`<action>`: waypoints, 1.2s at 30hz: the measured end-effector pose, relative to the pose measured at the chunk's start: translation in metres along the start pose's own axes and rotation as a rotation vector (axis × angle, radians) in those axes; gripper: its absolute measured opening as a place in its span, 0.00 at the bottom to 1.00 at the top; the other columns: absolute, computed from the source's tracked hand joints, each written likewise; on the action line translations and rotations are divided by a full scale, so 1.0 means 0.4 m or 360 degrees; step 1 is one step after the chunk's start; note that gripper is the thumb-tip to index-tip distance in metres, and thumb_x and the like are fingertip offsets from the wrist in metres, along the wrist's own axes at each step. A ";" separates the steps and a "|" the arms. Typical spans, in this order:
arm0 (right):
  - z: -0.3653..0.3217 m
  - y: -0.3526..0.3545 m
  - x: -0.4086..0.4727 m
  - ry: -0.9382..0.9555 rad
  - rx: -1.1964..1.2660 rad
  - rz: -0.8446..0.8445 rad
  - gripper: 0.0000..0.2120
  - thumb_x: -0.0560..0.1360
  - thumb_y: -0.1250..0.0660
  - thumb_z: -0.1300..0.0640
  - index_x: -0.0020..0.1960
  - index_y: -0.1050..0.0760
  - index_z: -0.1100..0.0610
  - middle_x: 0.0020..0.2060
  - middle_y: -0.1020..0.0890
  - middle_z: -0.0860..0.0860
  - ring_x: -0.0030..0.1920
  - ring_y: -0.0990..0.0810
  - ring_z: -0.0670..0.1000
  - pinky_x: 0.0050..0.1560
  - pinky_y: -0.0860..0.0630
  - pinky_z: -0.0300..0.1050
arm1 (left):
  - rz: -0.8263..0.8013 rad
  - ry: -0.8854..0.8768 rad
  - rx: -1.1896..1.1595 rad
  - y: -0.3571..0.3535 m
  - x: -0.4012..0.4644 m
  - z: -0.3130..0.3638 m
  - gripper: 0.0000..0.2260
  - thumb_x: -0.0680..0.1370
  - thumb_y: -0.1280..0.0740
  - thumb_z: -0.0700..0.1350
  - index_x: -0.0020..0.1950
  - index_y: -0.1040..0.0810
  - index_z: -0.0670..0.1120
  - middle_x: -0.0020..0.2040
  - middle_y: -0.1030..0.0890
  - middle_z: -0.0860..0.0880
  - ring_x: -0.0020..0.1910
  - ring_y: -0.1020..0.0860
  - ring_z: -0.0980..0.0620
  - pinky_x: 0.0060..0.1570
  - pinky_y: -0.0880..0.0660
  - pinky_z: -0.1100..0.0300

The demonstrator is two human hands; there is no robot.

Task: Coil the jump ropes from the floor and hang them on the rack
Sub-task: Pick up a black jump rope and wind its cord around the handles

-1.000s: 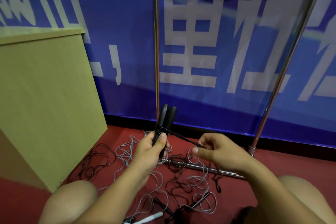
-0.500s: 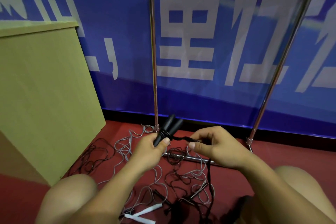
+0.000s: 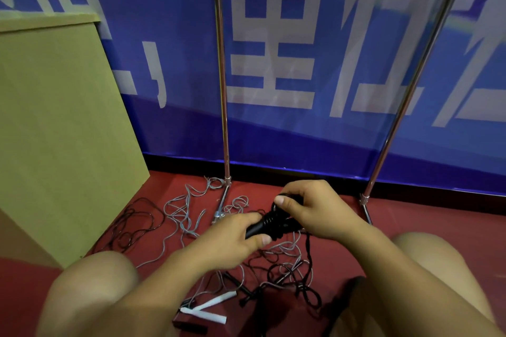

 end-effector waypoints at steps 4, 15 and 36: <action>0.010 -0.003 0.008 -0.0029 -0.0277 0.0040 0.08 0.76 0.32 0.45 0.48 0.19 0.47 0.41 0.19 0.43 0.43 0.21 0.43 0.46 0.23 0.44 | -0.0131 -0.0101 -0.0074 -0.016 -0.009 0.006 0.09 0.79 0.33 0.55 0.42 0.29 0.55 0.34 0.29 0.56 0.32 0.31 0.59 0.36 0.33 0.58; 0.042 -0.016 0.007 -0.0566 0.1097 -0.0293 0.06 0.72 0.26 0.64 0.46 0.22 0.61 0.29 0.25 0.48 0.28 0.28 0.44 0.30 0.30 0.35 | -0.0472 -0.0282 -0.0826 0.004 -0.043 0.063 0.10 0.80 0.31 0.45 0.59 0.20 0.43 0.52 0.19 0.48 0.54 0.22 0.53 0.57 0.25 0.53; 0.038 -0.031 0.019 -0.0514 0.0851 -0.0160 0.10 0.77 0.30 0.52 0.51 0.25 0.57 0.30 0.26 0.47 0.31 0.31 0.48 0.33 0.33 0.40 | 0.0661 0.0115 -0.1453 0.101 -0.012 0.002 0.15 0.75 0.34 0.54 0.53 0.21 0.45 0.37 0.20 0.50 0.33 0.27 0.54 0.38 0.30 0.59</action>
Point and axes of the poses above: each hand's wrist, its own x-axis towards the middle knuckle, its own y-axis out of the back of the hand, z = x × y, the point moved 5 cm from there along x, towards the middle knuckle
